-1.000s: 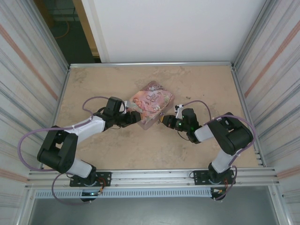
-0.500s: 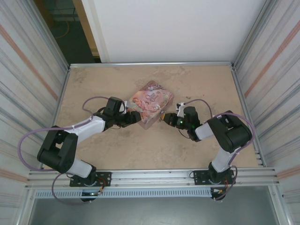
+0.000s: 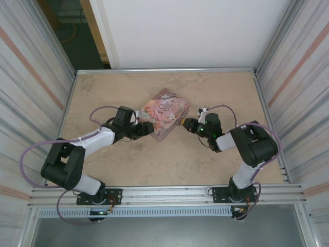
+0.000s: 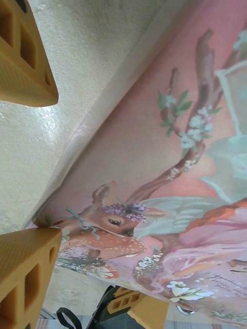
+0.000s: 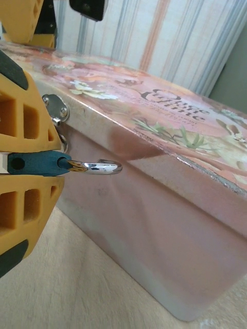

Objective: Unlock a padlock with a key

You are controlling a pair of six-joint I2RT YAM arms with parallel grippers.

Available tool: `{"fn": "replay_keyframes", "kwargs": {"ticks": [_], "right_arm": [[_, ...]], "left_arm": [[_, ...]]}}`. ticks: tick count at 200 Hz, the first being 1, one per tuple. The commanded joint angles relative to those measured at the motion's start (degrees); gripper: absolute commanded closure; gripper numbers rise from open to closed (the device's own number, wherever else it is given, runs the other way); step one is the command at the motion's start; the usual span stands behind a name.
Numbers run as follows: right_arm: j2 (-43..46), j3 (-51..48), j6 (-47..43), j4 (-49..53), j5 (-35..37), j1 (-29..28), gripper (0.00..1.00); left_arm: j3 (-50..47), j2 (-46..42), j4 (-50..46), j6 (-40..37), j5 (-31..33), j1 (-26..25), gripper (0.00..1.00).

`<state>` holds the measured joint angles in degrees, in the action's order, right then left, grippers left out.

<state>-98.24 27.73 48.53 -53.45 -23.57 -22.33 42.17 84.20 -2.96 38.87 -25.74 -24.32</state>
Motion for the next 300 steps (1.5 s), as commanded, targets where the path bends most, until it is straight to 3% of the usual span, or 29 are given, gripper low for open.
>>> {"fn": "replay_keyframes", "kwargs": {"ticks": [1,91,148,202,300], "right_arm": [[4.3,-0.1,-3.9,3.3,1.7,0.7,1.0],[19.5,-1.1,-12.3,22.0,2.8,1.1,1.0],[29.0,0.9,-17.9,38.7,5.0,-0.2,1.0],[32.3,2.3,-20.5,45.5,8.4,-3.3,1.0],[33.9,5.6,-23.2,52.3,11.8,-7.2,1.0]], "left_arm": [[-1.6,0.6,-5.2,-0.4,2.5,2.0,0.37],[4.5,4.8,-6.5,-5.0,-0.4,8.0,0.37],[6.2,2.8,-6.6,-5.5,-1.0,8.4,0.36],[5.9,-3.0,-7.3,-6.0,-0.3,8.4,0.34],[-1.2,-23.3,-11.3,-11.4,10.3,8.5,0.29]]}}
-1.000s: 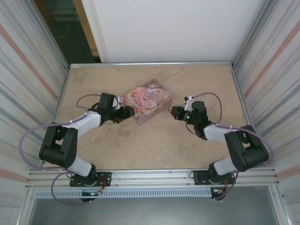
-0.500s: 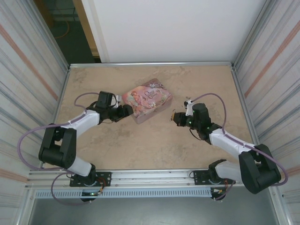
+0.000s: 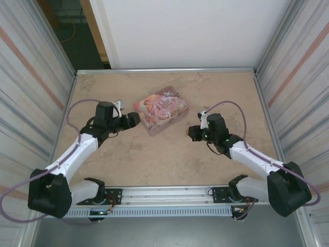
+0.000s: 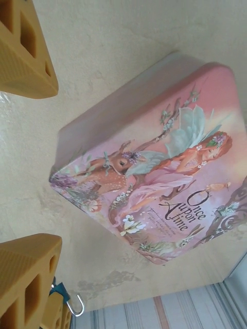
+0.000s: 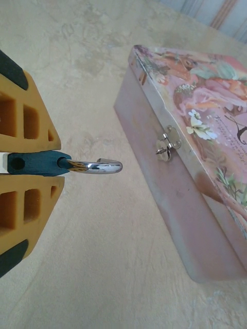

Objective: Unlock a padlock with a key

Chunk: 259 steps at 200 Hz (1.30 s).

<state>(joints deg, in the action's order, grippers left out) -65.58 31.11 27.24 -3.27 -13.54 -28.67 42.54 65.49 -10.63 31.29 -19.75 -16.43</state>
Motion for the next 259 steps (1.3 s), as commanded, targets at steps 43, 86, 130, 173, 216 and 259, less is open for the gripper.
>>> {"fn": "replay_keyframes", "kwargs": {"ticks": [43,86,130,173,216,259], "right_arm": [[1.1,2.3,-1.7,2.0,2.7,-1.4,1.0],[0.0,2.5,-1.7,1.1,3.5,-2.2,1.0],[0.0,2.4,-1.8,0.3,4.0,-2.9,1.0],[0.2,3.6,-2.7,3.5,3.2,-2.8,1.0],[1.7,3.4,-2.6,5.2,4.3,-2.9,1.0],[1.6,4.6,-3.0,7.7,4.4,-2.8,1.0]], "left_arm": [[-2.5,-14.6,-7.4,-8.4,7.6,0.9,0.25],[-0.8,-21.8,-12.7,-11.7,8.7,2.5,0.13],[2.5,-27.6,-16.9,-16.7,9.6,2.9,0.01],[4.3,-31.4,-17.9,-26.2,10.8,2.9,0.01],[-5.4,-37.8,-10.7,-36.0,8.7,2.9,0.01],[-14.2,-43.9,-6.8,-38.5,9.9,2.9,0.01]]}}
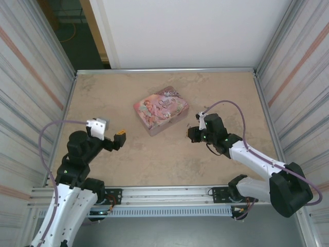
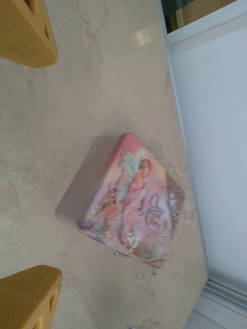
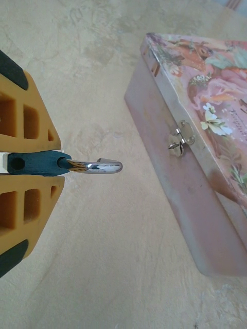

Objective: Unlock a padlock with a key

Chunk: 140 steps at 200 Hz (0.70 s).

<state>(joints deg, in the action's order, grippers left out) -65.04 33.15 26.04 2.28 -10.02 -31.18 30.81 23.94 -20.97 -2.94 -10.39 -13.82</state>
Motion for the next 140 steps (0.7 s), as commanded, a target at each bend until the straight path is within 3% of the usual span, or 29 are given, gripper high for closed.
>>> {"fn": "replay_keyframes", "kwargs": {"ticks": [1,38,140], "right_arm": [[1.1,2.6,-1.7,2.2,0.9,-0.4,1.0],[0.2,3.4,-0.9,2.6,0.0,-0.5,1.0],[0.7,5.7,0.5,5.4,-4.0,-1.8,1.0]], "left_arm": [[-2.6,-2.4,3.5,-4.4,0.6,0.3,0.01],[-3.0,-2.9,1.8,-6.6,2.3,0.3,0.01],[-2.9,-1.5,-0.1,-7.9,-0.7,0.3,0.01]]}}
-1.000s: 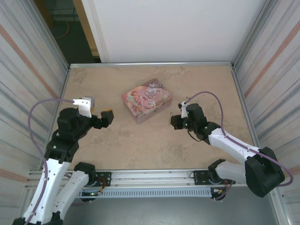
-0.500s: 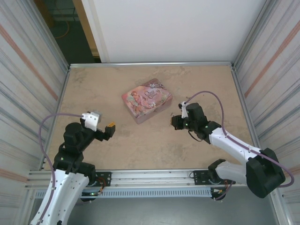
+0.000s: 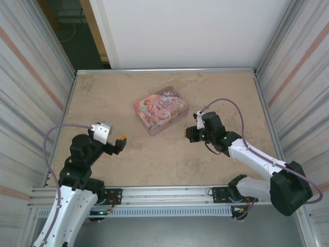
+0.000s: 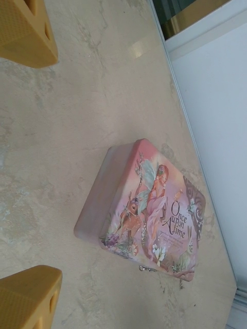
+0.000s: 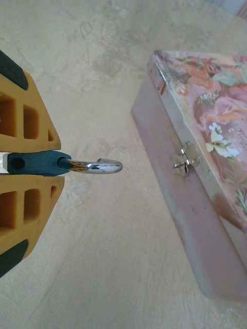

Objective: Unlock a padlock with a key

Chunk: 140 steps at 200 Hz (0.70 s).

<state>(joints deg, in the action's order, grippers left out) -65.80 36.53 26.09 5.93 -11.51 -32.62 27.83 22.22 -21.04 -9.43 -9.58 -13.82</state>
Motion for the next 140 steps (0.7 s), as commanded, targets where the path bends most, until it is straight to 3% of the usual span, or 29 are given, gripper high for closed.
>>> {"fn": "replay_keyframes", "kwargs": {"ticks": [1,49,140], "right_arm": [[1.5,2.3,0.5,1.9,-2.6,-0.3,1.0],[2.9,3.5,0.4,7.7,-8.2,-0.3,1.0],[5.4,3.0,0.7,15.3,-12.0,-1.9,1.0]], "left_arm": [[0.1,0.3,-0.1,-1.4,-1.6,0.3,0.01],[0.0,0.2,0.1,-1.3,-1.2,0.3,0.01],[0.5,-0.1,-1.7,-1.9,1.5,0.3,0.01]]}}
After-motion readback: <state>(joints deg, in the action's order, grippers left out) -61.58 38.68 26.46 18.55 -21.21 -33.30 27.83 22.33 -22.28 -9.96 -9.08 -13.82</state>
